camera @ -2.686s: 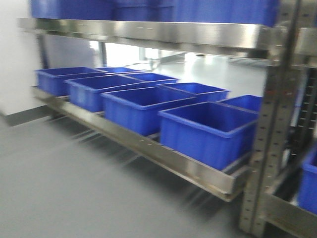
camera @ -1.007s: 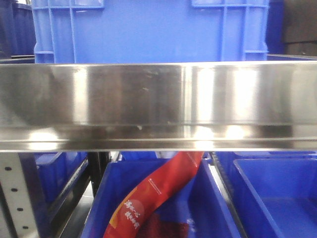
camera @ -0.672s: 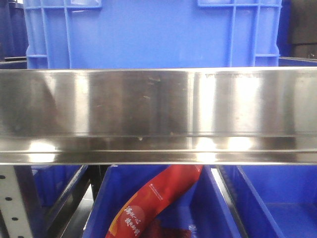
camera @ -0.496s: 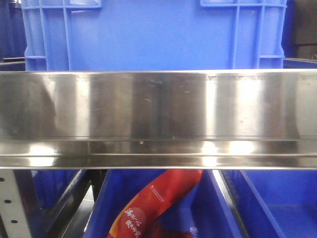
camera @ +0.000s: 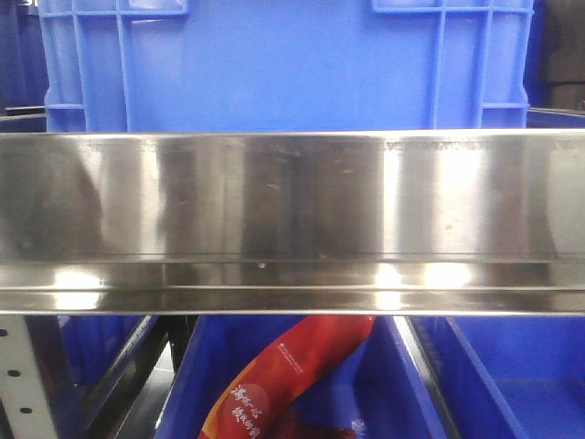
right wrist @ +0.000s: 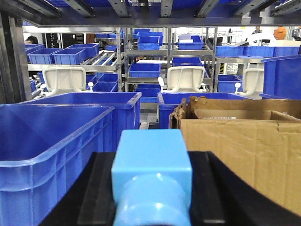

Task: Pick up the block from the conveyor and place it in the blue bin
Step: 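Lower both held blocks over the open blue bins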

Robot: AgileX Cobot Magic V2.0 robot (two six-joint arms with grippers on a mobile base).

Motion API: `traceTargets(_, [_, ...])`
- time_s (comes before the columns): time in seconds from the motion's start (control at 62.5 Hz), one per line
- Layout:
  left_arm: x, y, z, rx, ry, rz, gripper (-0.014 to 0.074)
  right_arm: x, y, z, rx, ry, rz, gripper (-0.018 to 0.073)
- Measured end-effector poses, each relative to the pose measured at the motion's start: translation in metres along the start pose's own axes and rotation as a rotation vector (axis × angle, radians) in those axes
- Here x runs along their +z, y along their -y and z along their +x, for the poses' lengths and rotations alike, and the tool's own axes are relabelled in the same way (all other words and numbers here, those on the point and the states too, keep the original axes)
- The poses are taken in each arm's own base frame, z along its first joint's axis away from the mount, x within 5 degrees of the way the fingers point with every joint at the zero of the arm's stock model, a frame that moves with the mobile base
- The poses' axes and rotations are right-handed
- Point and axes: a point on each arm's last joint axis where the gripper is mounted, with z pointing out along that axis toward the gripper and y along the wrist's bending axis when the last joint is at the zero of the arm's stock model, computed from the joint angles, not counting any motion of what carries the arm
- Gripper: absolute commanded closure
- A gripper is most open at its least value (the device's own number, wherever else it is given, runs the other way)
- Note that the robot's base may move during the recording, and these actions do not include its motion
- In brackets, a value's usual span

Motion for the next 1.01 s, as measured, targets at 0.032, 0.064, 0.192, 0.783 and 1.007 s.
traceTargets(0.032, [0.000,0.000,-0.001,0.000,0.007,-0.001,0.0708,0.000,0.000,0.000,0.000,0.001,0.000,0.0721])
traceTargets(0.064, [0.000,0.000,-0.001,0.000,0.014,-0.003,0.0708,0.000,0.000,0.000,0.000,0.004,0.001,0.0721])
traceTargets(0.192, [0.000,0.000,-0.002,0.000,0.022,-0.004,0.0708,0.000,0.000,-0.001,0.000,0.006,0.001,0.0721])
traceTargets(0.783, [0.041,0.001,-0.070,0.063,-0.043,0.029,0.0708,0.037,-0.009,-0.065,0.100,0.007,-0.095,0.0721])
traceTargets(1.007, [0.090,0.020,-0.098,0.069,-0.079,0.169,0.0708,0.101,-0.030,-0.069,0.110,-0.142,-0.217,0.0721])
